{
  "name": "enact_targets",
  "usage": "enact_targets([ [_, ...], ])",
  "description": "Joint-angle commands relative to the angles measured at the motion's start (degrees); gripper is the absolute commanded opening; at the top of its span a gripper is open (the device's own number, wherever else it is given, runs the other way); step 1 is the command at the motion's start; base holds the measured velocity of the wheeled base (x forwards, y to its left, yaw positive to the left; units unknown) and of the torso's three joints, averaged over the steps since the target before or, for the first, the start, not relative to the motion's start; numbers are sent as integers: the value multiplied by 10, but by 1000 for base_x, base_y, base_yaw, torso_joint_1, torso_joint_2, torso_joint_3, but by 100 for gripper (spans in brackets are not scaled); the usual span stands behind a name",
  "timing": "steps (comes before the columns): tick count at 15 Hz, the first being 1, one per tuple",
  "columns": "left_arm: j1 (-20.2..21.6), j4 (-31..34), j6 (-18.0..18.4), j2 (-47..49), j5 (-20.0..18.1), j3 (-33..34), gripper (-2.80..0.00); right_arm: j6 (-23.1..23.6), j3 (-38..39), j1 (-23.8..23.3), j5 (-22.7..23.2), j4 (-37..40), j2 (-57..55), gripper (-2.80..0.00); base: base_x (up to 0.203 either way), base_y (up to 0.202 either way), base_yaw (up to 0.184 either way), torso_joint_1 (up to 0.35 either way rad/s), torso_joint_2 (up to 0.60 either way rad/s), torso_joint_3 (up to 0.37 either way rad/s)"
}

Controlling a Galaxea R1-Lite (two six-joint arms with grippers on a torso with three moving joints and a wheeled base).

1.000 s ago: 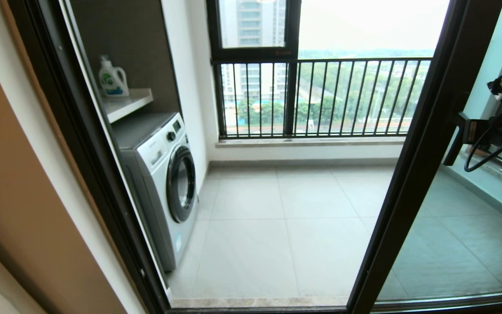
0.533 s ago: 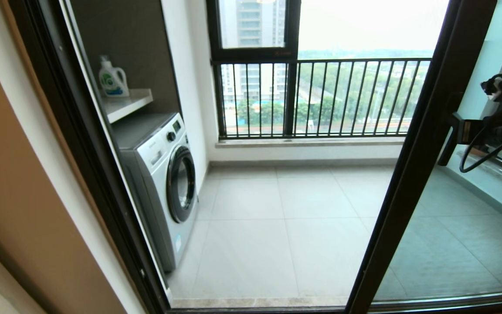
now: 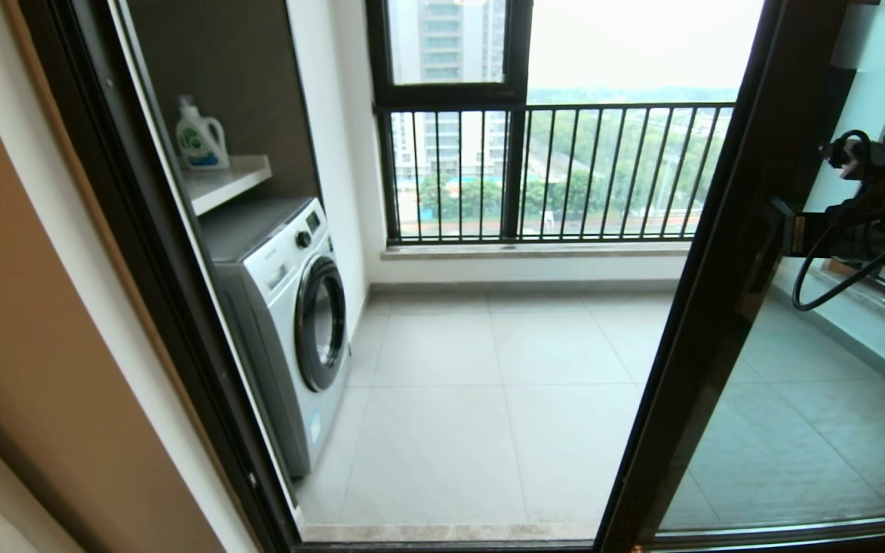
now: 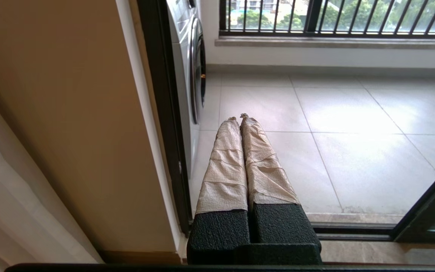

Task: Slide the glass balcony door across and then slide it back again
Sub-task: Close the slid door

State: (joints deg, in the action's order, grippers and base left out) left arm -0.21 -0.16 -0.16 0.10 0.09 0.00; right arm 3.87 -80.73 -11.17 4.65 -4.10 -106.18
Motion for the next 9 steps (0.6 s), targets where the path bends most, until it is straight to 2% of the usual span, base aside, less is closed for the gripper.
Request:
enact_targets([
  [1,0,0,0,0,0,0,-280,0,2,4,-4,-1,9,-280,0,0,0,0,0,0],
  [5,0,0,0,0,0,0,-280,0,6,13,-4,-3,12,-280,0,0,0,0,0,0],
  [9,-1,0,0,0,0,0,-280,0,17,36,-9,-43,11,-280,0,0,0,0,0,0],
])
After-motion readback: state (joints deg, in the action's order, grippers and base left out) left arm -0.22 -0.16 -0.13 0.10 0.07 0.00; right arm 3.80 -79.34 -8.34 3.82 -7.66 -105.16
